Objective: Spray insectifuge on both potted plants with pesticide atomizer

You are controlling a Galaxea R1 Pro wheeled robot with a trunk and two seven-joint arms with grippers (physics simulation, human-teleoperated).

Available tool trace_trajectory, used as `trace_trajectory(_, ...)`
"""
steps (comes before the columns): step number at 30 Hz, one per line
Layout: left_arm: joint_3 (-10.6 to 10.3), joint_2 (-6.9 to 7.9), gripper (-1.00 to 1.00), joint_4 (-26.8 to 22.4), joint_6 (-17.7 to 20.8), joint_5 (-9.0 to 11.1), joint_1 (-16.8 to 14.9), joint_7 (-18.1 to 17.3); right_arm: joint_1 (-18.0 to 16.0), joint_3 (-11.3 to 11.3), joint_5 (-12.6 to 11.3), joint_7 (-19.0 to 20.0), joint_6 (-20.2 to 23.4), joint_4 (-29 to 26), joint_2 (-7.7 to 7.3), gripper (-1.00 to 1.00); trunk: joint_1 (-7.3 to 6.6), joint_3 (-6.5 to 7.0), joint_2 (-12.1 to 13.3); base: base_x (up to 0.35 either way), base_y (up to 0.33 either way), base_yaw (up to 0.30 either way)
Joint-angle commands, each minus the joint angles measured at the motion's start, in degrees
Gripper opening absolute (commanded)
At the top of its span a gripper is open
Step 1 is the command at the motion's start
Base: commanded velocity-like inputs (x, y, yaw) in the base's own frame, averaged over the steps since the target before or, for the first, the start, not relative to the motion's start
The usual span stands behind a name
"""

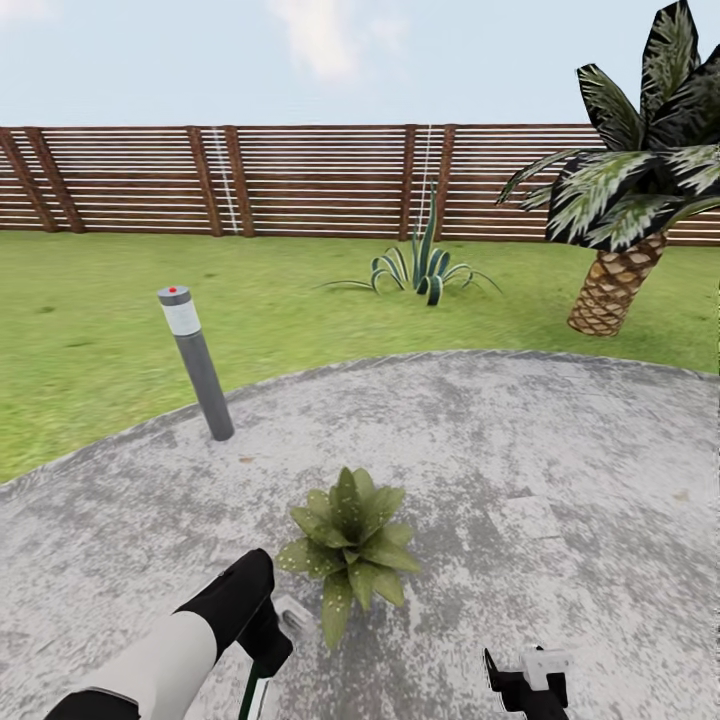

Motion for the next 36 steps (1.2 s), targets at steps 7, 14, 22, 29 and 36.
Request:
trace_trajectory(7,-0.1,0.42,-1.0,-0.1,0.3,-0.7,0.1,0.2,0.0,-0.5,0.5,0.0,-0.2,0.0,0.0,1.0,-0.01,-0.05,0.0,0.004,-0.089,0.0)
trace_trajectory(14,-0.1,0.16,-1.0,0.0,0.3,-0.1,0.1,3.1,0.0,-0.5,0.5,0.0,-0.2,0.0,0.01,1.0,-0.01,-0.05,0.0,0.095,-0.194,0.106)
trace_trajectory(22,0.0,0.13,-1.0,-0.1,0.3,0.1,0.1,3.1,0.0,-0.5,0.5,0.1,-0.2,0.0,0.01,1.0,-0.01,-0.05,0.0,0.004,-0.274,0.051)
trace_trajectory(29,0.1,0.43,-1.0,-0.1,0.3,-0.1,0.1,3.1,0.0,-0.4,0.8,0.3,-0.2,0.0,-0.15,1.0,-0.01,-0.05,0.0,0.01,-0.273,0.0)
trace_trajectory(36,0.2,0.57,-1.0,-0.5,0.3,-0.1,0.0,3.1,0.0,-0.4,0.7,0.3,-0.2,0.0,-0.15,1.0,-0.01,-0.05,0.0,0.015,-0.069,0.013)
